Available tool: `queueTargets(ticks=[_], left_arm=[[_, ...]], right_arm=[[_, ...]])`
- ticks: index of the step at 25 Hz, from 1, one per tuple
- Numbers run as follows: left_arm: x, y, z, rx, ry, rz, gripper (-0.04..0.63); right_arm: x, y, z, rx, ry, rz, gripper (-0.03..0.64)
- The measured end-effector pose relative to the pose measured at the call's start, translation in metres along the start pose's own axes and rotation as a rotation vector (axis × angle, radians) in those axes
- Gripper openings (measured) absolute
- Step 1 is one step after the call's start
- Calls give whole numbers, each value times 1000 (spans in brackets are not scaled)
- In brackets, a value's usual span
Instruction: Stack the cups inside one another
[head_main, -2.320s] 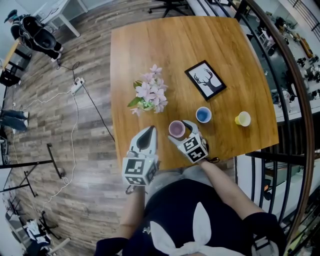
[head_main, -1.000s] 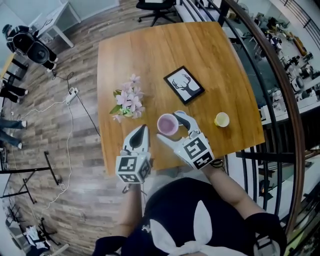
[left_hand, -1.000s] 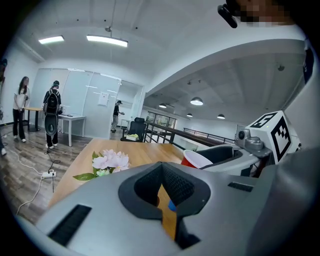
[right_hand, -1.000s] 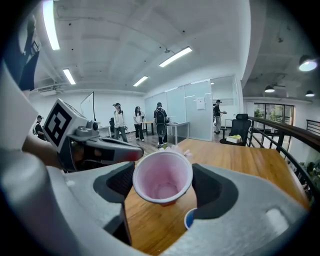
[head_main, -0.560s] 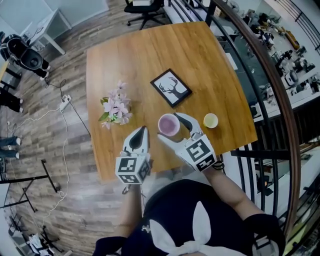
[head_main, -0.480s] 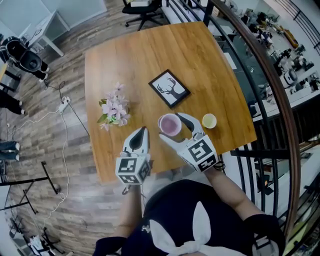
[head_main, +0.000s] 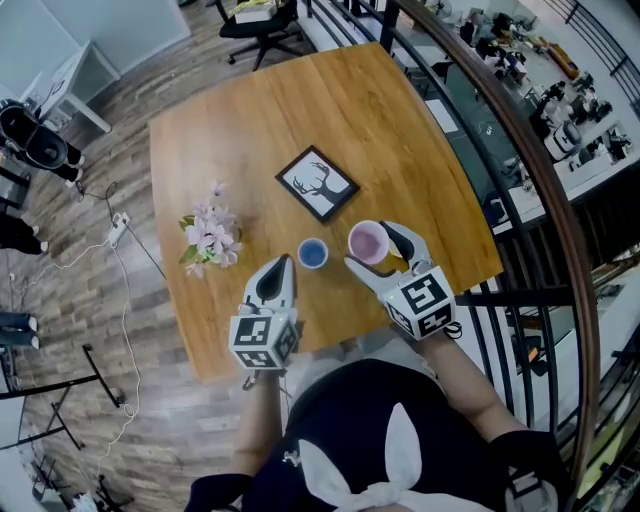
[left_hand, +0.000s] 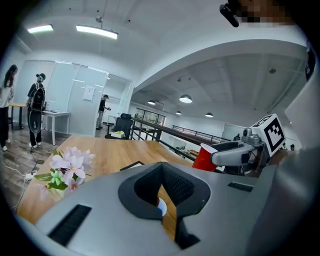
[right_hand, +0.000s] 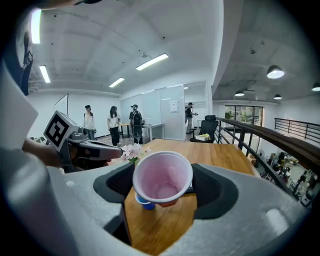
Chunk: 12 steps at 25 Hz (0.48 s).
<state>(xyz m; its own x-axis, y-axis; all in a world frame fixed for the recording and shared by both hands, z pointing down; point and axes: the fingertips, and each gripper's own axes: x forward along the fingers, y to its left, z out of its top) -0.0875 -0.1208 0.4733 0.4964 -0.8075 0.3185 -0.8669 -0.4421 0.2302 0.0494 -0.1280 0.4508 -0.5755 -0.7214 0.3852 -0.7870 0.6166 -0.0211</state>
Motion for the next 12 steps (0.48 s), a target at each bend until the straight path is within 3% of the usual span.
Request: queueTargets(ticks=[12], left_arm=[[13, -13, 8, 29, 8, -35, 15]], right_arm=[[-39, -71, -20, 66, 3, -169, 357]])
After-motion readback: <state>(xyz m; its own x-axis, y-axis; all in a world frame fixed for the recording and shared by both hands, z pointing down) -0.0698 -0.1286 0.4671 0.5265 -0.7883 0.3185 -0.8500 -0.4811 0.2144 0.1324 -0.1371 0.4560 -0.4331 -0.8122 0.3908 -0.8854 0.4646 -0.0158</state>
